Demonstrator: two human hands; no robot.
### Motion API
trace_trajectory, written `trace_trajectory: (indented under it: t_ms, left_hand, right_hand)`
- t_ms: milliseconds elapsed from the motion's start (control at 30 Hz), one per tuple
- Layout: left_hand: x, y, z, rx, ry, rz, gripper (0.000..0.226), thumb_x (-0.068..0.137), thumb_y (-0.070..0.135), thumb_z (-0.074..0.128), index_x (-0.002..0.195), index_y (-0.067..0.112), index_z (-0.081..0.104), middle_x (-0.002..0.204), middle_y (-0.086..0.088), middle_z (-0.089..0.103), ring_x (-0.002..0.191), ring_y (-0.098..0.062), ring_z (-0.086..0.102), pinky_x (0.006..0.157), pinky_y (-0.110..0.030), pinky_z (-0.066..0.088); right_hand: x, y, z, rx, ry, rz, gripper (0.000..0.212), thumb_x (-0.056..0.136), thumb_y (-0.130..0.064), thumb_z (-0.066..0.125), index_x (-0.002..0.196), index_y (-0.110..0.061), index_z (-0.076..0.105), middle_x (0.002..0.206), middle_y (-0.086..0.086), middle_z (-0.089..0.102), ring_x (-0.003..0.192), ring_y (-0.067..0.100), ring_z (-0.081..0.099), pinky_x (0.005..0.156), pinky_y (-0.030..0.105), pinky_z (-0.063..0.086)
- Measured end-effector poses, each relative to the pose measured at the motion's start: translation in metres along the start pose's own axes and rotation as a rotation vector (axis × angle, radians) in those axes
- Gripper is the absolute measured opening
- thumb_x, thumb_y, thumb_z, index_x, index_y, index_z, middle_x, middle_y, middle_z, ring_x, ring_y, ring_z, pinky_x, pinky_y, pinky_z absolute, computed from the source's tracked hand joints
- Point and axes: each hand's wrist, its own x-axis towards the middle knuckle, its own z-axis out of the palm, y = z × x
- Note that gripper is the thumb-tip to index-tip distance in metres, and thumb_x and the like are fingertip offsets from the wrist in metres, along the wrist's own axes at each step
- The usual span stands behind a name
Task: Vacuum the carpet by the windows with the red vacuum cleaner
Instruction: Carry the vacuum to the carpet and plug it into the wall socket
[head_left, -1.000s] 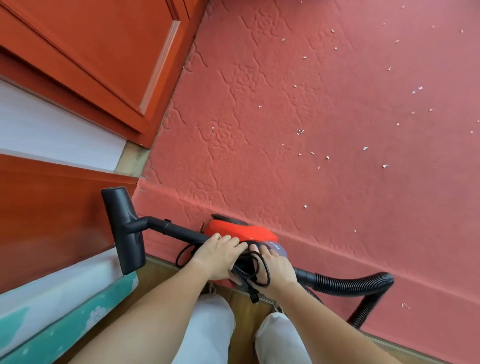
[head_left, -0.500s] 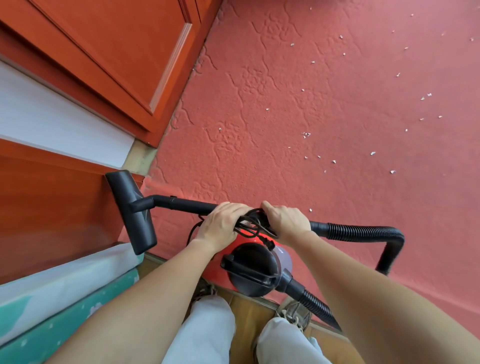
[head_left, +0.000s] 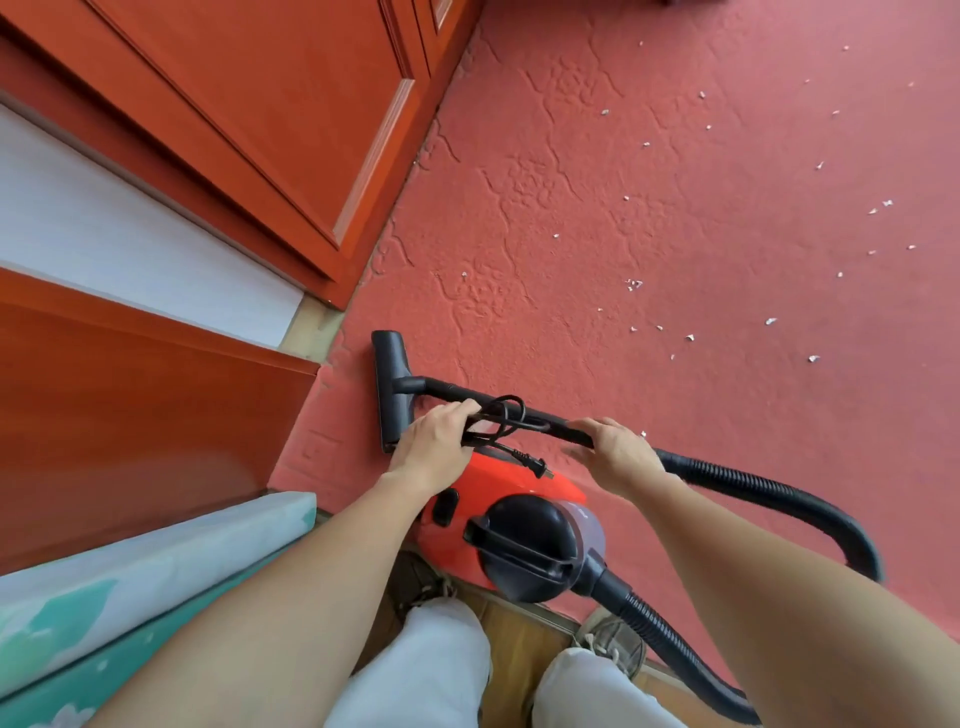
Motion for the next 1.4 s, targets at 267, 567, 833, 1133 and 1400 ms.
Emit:
trace_trajectory:
  t_ms: [267,567,833,1133,1400]
  left_hand:
    - [-0.060,0.044,-0.092,-0.139,0.060,-0.172,0.018,0.082,0.017,0.067,0.099,0.016,0.063,0.096,-0.002,0.066,0.094,-0.028,0.063,0.068,-0.033,0.046]
    - [-0.177,0.082,-0.215,-0.269,0.044,-0.375,0.034,0.087,0.029,0.055,0.119,0.017,0.055,0.112,-0.015,0.068,0.106,-0.034,0.063,0.081,-0.033,0.049]
    - [-0.286,0.126,-0.335,-0.647,0.286,-0.433,0.024,0.099,0.009,0.045,0.085,0.025,0.056,0.085,0.008,0.058,0.075,-0.005,0.054,0.061,-0.005,0.044]
    - [-0.325,0.132,-0.494,-0.745,0.776,-0.140,0.046,0.092,0.053,0.041,0.092,0.011,0.060,0.067,-0.006,0.061,0.056,-0.011,0.055,0.053,-0.033,0.045]
    - [-0.305,0.162,-0.617,-0.884,0.891,0.082,0.050,0.092,0.057,0.037,0.077,0.012,0.050,0.049,0.000,0.034,0.043,-0.020,0.029,0.045,-0.035,0.025]
  right_hand:
    - [-0.091,-0.151,-0.078,0.572,-0.080,-0.276,0.044,0.070,-0.061,0.077,0.103,-0.033,0.071,0.097,-0.013,0.073,0.091,0.000,0.067,0.080,0.024,0.054]
    - [-0.247,-0.282,-0.146,0.477,0.101,-0.227,0.047,0.090,-0.054,0.050,0.064,-0.015,0.048,0.060,0.003,0.055,0.057,0.023,0.047,0.057,0.035,0.036]
    - [-0.366,-0.386,-0.209,0.335,0.237,-0.539,0.009,0.088,-0.026,0.054,0.079,-0.025,0.053,0.086,0.000,0.066,0.081,0.024,0.062,0.066,0.032,0.043]
    - [-0.417,-0.529,-0.336,0.530,0.401,-0.701,0.031,0.099,-0.030,0.053,0.073,-0.014,0.059,0.063,0.001,0.065,0.061,0.016,0.061,0.057,0.030,0.043]
    - [-0.451,-0.626,-0.461,0.767,0.548,-0.845,0.033,0.100,-0.024,0.050,0.073,-0.007,0.058,0.063,-0.005,0.062,0.058,0.004,0.057,0.060,0.022,0.043]
